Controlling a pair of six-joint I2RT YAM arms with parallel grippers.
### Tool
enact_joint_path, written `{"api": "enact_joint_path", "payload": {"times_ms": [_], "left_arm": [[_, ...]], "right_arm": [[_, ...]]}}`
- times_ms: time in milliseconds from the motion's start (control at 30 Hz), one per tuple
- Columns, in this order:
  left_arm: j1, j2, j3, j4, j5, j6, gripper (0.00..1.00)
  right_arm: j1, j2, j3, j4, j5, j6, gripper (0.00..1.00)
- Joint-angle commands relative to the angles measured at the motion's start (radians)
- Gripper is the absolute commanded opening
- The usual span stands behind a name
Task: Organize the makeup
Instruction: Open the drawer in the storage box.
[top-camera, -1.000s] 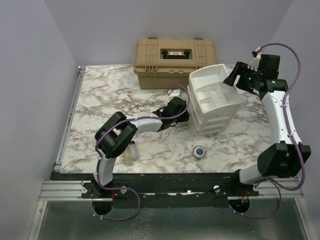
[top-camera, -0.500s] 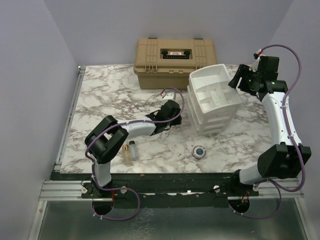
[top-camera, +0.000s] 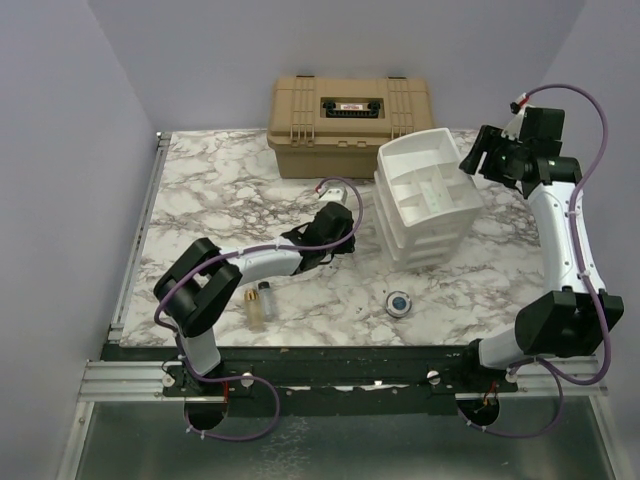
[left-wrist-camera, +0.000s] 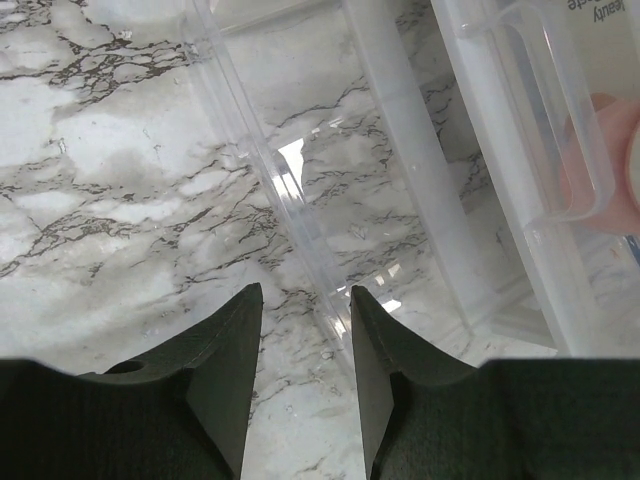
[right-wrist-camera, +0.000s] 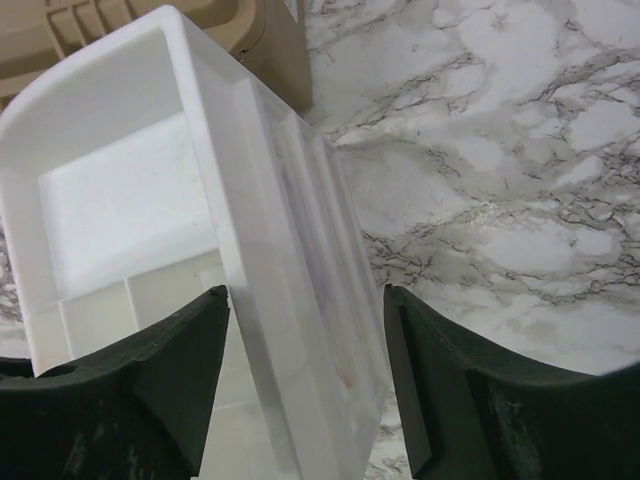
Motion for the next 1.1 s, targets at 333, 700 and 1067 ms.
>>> {"api": "enact_joint_path", "payload": {"times_ms": [333, 700, 1067], "left_arm": [[0.026, -0.044, 0.028, -0.069, 0.08, 0.069, 0.55], [0.034, -0.334, -0.092, -0.045, 0.002, 0.069, 0.78], [0.067, -0.794, -0.342, -0.401, -0.297, -0.085, 0.79]], "right_arm": [[-0.011, -0.1, 0.206, -0.159, -0.192, -0.08, 0.78], [0.072, -0.241, 0.073, -0.063, -0.461, -0.007, 0.8], [0.557, -0.211, 0.07, -0.036, -0.194, 0.059, 0.76]]}}
